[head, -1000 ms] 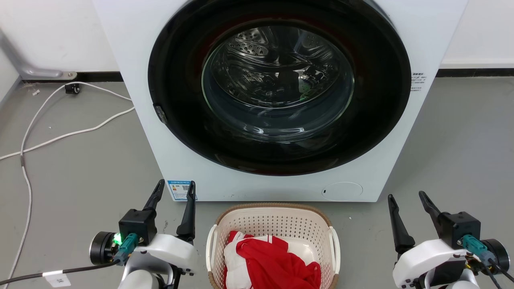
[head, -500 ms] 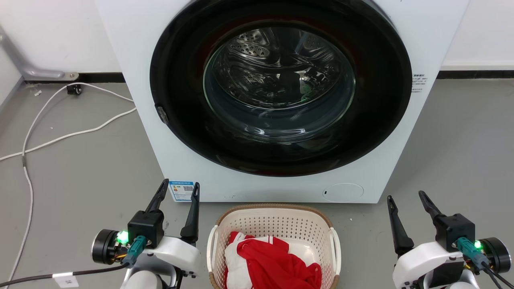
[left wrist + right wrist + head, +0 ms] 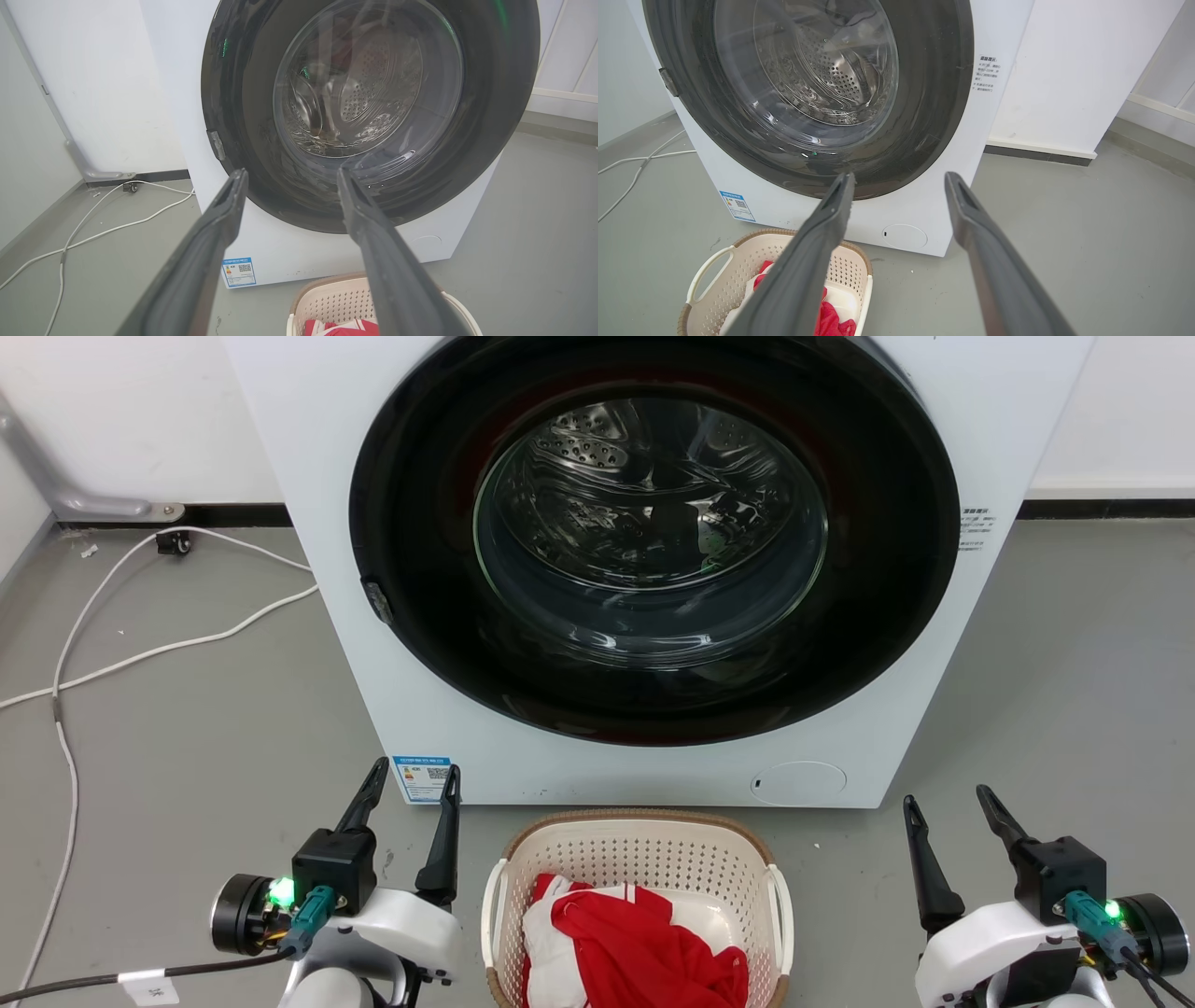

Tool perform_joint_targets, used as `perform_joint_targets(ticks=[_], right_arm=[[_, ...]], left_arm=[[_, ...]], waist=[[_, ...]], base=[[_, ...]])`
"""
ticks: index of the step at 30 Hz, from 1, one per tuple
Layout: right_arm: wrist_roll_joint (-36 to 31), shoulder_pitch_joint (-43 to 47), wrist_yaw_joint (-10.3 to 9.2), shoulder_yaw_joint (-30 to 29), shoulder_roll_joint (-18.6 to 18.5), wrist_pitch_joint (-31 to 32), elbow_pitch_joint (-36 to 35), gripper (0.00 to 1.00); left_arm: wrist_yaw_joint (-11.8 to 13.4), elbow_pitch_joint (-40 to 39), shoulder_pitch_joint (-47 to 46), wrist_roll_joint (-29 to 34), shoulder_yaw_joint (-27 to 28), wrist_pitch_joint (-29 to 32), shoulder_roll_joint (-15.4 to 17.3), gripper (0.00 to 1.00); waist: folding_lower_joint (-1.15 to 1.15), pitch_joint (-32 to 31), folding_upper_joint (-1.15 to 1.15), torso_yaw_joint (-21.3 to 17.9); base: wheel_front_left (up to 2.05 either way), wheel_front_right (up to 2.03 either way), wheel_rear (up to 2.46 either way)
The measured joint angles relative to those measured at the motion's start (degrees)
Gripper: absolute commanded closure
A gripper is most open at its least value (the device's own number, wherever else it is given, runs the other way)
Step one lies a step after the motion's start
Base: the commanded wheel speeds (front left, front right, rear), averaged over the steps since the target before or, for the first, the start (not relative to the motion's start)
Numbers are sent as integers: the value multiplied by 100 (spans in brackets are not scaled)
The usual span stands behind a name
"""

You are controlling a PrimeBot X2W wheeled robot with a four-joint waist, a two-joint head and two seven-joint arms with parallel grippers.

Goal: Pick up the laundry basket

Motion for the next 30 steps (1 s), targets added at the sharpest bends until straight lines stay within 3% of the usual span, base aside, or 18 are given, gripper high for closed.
perform_joint_targets(ticks=[17,30], right_arm=[[51,-29,0,29,0,11,100,0],[369,-793,0,299,-1,260,969,0]], left_arm=[[-11,175,-52,-27,1,0,10,0],[-110,1090,-906,-219,-112,0,-16,0]], waist=[[0,151,0,-20],[0,1317,0,-15]], base=[[0,0,0],[0,0,0]])
